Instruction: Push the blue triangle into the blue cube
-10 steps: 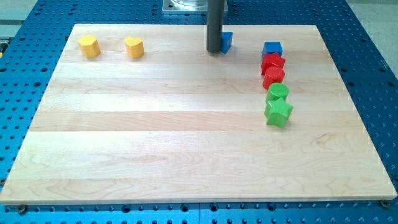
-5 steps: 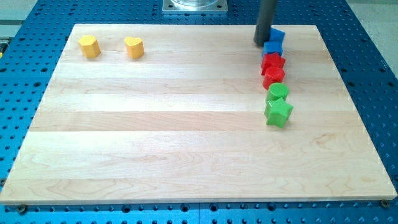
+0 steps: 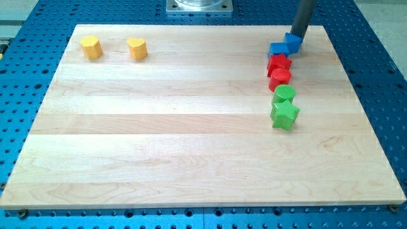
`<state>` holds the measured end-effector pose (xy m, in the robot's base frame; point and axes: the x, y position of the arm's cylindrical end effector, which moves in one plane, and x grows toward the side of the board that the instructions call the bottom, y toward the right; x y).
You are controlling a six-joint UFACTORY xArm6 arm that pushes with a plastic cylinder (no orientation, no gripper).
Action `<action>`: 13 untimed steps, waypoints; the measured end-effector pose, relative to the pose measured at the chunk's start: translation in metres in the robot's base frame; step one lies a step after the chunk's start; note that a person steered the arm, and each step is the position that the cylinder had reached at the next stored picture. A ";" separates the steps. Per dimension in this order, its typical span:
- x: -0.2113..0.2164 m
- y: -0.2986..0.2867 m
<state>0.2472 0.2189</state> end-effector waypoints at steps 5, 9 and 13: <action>0.023 0.009; 0.023 -0.001; 0.011 -0.024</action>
<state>0.2584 0.1948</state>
